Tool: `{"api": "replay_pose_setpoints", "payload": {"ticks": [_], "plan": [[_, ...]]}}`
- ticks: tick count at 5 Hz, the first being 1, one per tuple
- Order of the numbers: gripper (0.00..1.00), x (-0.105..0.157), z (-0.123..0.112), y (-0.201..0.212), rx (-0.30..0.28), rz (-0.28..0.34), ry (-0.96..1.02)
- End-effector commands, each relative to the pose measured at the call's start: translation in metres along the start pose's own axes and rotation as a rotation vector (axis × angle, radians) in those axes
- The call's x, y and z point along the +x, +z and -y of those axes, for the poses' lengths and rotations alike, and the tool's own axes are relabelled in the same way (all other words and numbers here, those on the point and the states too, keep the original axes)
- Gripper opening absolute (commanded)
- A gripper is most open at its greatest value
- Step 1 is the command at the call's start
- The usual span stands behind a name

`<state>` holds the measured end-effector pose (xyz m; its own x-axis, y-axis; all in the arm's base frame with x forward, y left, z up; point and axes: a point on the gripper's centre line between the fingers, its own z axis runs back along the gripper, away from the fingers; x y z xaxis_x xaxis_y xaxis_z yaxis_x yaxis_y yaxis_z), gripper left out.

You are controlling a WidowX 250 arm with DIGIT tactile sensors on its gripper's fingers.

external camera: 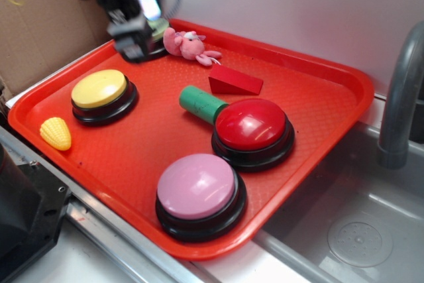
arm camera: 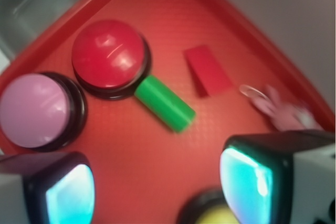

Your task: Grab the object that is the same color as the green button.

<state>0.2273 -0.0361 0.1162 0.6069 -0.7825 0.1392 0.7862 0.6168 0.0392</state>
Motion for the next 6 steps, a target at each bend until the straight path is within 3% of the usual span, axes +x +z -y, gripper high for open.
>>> {"api": "replay_pose_setpoints", "payload": {"ticks": [1,2,4,5,6], "plan": [[1.00,0.014,-0.006,-0.049,-0.011,0.052,-0.197],[1.00,0.016,-0.002,-0.070,-0.048,0.076,-0.332],[1.00,0.012,0.001,-0.094,-0.088,0.101,-0.383],[0.00,0.012,-0.001,-0.095,-0.057,0.089,-0.349],[0.00,0.012,-0.006,-0.085,-0.037,0.098,-0.265]]}}
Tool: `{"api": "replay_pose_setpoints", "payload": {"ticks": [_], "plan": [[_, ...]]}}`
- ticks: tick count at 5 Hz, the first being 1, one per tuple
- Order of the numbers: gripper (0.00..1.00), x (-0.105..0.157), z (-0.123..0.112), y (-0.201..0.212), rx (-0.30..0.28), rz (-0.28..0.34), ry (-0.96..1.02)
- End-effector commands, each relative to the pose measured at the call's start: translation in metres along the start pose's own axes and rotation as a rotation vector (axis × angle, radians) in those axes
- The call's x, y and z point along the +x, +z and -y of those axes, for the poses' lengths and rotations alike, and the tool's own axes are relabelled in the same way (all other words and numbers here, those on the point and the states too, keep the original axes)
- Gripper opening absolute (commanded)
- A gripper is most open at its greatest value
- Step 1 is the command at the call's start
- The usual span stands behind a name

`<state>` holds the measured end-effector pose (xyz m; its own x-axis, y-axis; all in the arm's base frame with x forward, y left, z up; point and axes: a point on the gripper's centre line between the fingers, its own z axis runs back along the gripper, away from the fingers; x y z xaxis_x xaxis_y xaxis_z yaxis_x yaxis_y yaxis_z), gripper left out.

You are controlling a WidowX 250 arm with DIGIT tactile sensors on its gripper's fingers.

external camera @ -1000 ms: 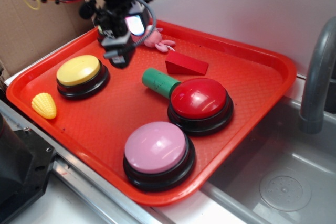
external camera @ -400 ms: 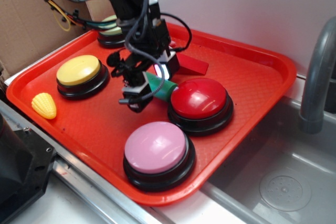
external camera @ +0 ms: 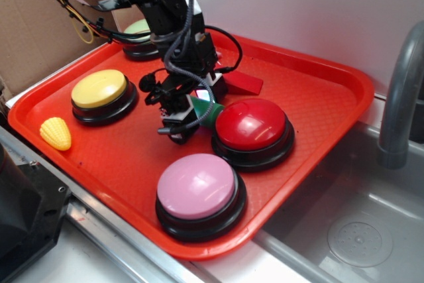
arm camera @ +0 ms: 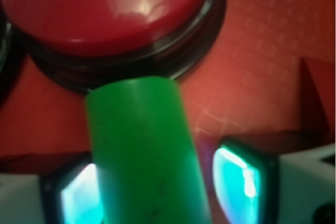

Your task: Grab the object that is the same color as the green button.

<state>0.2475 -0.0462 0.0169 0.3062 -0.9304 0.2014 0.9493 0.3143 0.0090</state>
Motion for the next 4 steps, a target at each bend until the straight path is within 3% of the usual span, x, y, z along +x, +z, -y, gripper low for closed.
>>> {"api": "replay_pose_setpoints", "payload": {"ticks": [1,2,3,4], "plan": [[0.00,0.007,-0.003,0.042,0.104,0.004,0.232],[0.00,0.012,-0.003,0.083,0.156,-0.031,0.475],[0.00,0.010,-0.010,0.127,0.089,-0.047,0.744],[0.00,-0.002,-0.015,0.157,0.090,-0.030,0.998]]}}
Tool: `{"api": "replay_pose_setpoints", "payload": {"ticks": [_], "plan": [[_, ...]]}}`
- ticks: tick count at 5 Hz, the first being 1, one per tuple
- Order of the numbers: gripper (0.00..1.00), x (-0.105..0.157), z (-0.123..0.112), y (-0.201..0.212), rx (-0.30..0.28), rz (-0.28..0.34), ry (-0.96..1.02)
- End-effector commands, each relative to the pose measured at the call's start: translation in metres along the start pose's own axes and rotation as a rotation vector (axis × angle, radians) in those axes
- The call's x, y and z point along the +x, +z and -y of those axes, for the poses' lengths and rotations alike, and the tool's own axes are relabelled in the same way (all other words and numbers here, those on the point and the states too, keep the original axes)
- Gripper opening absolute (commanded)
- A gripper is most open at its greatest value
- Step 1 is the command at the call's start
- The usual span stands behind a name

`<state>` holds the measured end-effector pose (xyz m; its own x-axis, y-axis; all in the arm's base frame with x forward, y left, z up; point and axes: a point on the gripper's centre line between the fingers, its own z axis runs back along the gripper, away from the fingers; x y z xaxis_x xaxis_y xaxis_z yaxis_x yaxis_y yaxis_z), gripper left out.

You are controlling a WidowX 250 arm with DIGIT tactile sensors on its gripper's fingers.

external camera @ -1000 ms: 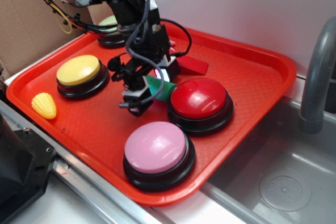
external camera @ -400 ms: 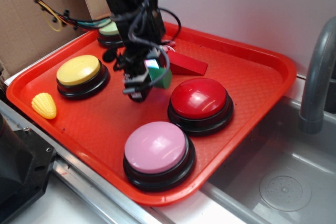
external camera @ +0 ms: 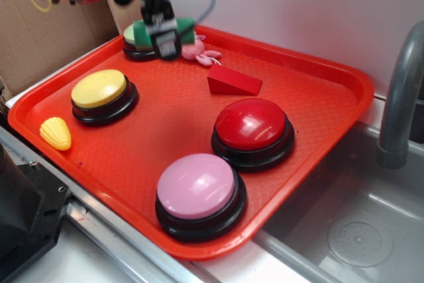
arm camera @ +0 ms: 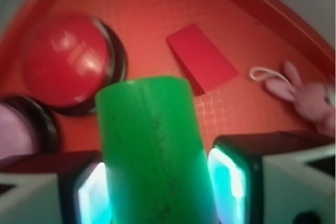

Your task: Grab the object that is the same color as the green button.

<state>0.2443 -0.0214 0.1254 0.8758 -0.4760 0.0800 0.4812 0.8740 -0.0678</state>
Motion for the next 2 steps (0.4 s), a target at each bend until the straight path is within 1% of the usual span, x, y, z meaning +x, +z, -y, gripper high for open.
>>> {"api": "replay_pose_setpoints", "payload": {"ticks": [1,2], "plan": [[0.00,-0.0090,-0.0201,0.0815,-0.016,0.106,0.504],[0.00,-0.0136,-0.0233,0.0881,-0.012,0.140,0.637]]}}
